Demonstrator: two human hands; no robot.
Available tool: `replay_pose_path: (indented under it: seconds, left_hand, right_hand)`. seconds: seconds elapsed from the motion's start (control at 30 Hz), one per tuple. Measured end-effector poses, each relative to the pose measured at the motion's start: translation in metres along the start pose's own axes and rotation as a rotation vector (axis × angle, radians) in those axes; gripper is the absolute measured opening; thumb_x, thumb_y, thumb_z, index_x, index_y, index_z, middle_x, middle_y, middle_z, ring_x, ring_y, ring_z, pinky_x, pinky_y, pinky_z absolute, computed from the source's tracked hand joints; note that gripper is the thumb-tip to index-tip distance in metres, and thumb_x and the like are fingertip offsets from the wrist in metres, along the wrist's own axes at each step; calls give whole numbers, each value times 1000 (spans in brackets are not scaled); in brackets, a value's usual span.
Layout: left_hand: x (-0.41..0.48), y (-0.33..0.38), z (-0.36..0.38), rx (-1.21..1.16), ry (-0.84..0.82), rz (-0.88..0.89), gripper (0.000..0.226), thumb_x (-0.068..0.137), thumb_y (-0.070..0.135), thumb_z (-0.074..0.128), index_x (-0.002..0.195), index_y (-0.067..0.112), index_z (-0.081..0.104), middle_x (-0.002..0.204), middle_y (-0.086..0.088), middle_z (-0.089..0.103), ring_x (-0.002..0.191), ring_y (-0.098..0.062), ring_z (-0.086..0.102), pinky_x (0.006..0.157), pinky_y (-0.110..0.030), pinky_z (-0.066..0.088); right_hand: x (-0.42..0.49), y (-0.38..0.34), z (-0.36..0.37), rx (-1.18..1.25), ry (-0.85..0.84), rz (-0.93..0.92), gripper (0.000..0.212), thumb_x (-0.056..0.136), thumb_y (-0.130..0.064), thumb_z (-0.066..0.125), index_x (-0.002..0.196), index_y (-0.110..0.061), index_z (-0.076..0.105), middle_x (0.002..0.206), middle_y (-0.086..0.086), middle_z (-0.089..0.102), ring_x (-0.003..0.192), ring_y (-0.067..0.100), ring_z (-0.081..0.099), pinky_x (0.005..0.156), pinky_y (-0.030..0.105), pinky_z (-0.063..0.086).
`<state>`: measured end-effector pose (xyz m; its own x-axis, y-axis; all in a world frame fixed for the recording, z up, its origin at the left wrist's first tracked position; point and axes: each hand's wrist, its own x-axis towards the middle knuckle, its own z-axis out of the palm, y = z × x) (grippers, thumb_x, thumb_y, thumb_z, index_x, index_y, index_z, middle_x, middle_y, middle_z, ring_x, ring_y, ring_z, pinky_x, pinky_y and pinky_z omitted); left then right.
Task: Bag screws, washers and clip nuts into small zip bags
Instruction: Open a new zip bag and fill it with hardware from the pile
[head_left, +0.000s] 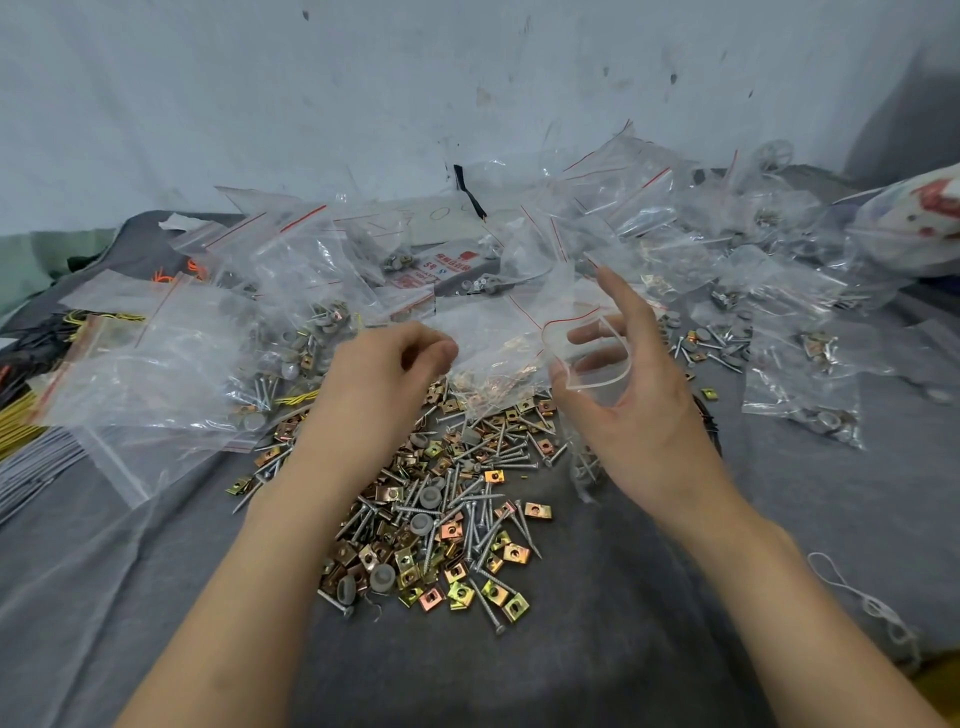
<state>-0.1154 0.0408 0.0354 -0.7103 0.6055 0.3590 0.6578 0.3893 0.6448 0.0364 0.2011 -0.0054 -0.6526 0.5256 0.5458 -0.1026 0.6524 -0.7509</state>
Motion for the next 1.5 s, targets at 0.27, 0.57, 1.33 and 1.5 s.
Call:
replay_pose_path:
  seconds: [0.27,0.57,1.33,1.5]
  left_hand:
    - [1,50,2,-302,-10,153,13,92,25,68,95,38,68,87,21,69,80,3,61,68,-14,47]
    - [-2,79,14,-284,-103,300,22,95,21,64,115,29,66,95,16,69,89,3,61,71,-6,38]
    - [-15,0,2,467,-610,-89,42,92,56,55,126,30,57,124,3,59,116,-18,53,100,-42,46]
    - [-17,-3,8,519,-576,-43,38,92,51,59,120,25,55,117,2,60,117,-19,43,97,-41,45]
  right_hand:
    - [0,-2,2,-30,-10,-9,77,81,-59,60,147,-58,21,114,-28,55,116,9,58,96,39,51]
    - [0,-1,0,6,-29,6,76,86,-55,63,150,-55,22,124,-27,53,115,6,59,89,26,49]
    - [9,-2,-12,306,99,44,62,94,-19,71,146,-33,41,110,-17,64,96,-19,58,79,0,43]
    - [9,-3,-13,303,98,56,58,94,-11,70,141,-33,43,110,-14,62,92,-23,57,76,-3,41]
